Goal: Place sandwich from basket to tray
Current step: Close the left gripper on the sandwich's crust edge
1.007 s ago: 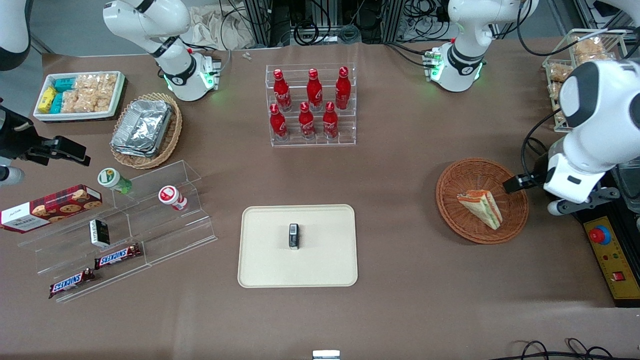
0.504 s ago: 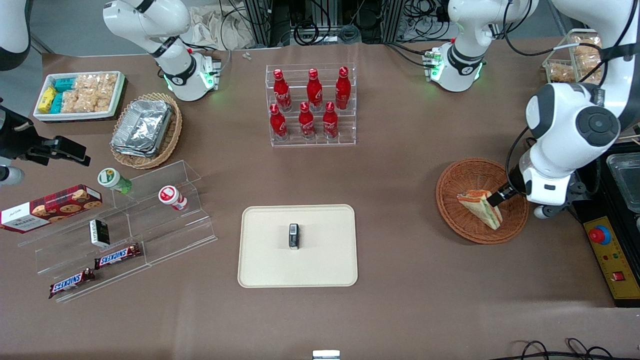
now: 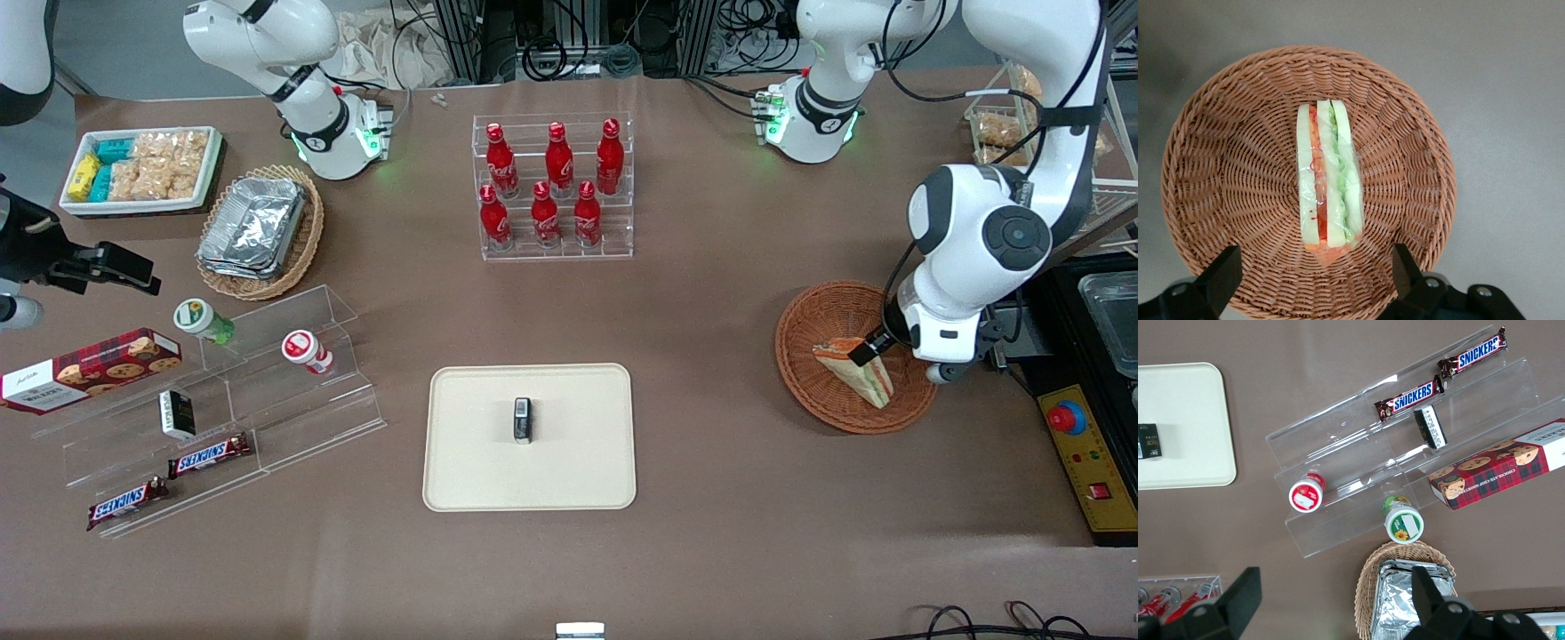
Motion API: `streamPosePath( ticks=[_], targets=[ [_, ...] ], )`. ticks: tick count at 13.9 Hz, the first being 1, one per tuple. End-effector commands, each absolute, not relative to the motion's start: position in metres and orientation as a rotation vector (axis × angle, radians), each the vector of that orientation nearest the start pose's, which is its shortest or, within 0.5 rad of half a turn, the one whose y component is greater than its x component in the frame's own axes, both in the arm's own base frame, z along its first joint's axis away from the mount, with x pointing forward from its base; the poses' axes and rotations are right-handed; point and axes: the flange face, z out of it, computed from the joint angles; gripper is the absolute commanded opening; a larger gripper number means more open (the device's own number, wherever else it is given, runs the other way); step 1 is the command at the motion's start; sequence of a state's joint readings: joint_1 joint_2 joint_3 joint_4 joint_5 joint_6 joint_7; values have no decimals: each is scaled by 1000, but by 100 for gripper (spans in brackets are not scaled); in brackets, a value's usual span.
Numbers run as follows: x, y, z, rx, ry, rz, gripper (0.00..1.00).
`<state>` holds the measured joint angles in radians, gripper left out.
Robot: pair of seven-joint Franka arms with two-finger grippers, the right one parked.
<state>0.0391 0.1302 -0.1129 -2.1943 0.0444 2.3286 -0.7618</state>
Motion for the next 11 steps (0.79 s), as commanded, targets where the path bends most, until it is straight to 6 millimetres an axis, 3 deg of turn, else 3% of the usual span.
streamPosePath(
  ticks=[1,11],
  targets=[
    [541,-39,321,-2947,-1039,-35,100],
    [548,-34,274,-2943,-1090,-56,100]
  ],
)
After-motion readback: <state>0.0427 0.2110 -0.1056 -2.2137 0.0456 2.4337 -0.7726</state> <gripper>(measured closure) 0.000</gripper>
